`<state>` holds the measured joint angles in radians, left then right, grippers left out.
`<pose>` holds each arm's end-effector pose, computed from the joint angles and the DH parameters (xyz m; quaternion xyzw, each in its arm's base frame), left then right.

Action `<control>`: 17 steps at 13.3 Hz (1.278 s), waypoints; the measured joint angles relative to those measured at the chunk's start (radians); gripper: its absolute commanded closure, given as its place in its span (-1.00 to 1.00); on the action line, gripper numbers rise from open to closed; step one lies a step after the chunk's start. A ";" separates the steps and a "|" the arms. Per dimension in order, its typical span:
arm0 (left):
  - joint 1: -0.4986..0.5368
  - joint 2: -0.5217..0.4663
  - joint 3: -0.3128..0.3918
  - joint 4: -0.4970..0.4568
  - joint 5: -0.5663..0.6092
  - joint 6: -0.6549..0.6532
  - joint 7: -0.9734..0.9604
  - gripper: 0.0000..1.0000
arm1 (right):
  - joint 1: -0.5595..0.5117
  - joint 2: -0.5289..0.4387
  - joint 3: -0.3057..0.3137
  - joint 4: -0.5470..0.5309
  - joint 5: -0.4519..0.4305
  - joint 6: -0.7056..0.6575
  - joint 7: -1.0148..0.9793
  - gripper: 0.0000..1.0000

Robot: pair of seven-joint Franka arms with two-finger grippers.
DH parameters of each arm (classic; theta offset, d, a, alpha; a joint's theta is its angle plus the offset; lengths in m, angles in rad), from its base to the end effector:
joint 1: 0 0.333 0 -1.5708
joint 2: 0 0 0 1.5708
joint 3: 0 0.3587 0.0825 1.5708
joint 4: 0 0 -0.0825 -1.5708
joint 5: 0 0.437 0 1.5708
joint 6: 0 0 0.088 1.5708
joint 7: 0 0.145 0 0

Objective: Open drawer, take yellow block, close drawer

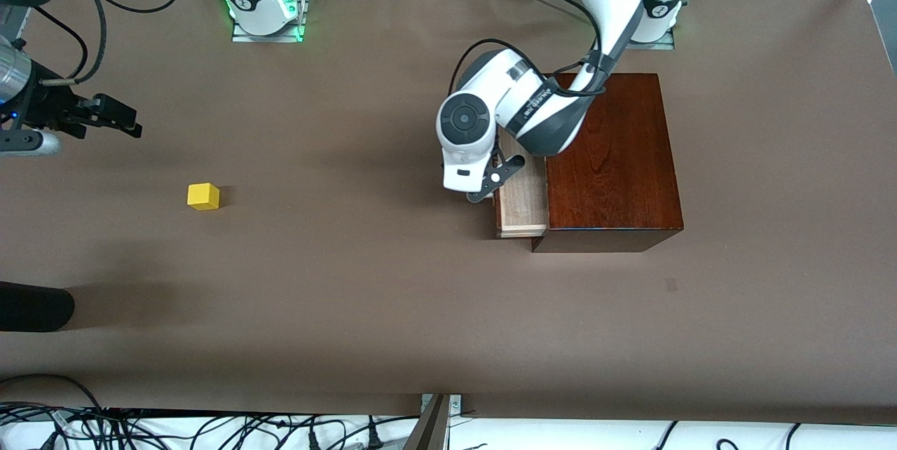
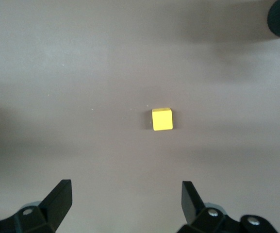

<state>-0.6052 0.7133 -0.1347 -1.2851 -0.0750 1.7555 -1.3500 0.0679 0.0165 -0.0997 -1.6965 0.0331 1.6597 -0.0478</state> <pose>0.5840 -0.5171 0.2871 -0.9371 -0.3182 0.1295 0.0612 0.6127 -0.0146 0.5607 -0.9995 -0.0061 0.0260 0.0167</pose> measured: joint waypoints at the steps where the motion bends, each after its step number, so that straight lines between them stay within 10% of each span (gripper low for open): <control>1: 0.017 -0.015 -0.001 -0.023 0.000 0.000 0.026 1.00 | 0.000 -0.001 0.001 0.012 0.000 -0.019 0.000 -1.00; 8: 0.131 -0.102 0.009 -0.146 0.019 0.006 0.176 0.82 | -0.001 0.006 0.003 0.023 -0.018 -0.044 0.001 -1.00; 9: 0.131 -0.105 0.008 -0.148 0.020 0.006 0.181 -0.95 | -0.001 0.008 0.003 0.023 -0.018 -0.044 0.001 -1.00; 17: 0.201 -0.307 -0.022 -0.150 -0.014 -0.034 0.199 -1.00 | -0.003 0.012 0.002 0.026 -0.019 -0.044 0.003 -1.00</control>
<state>-0.4042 0.4063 -0.1563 -1.4347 -0.0893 1.7213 -1.1507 0.0649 0.0285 -0.0978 -1.6710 0.0145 1.6157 -0.0447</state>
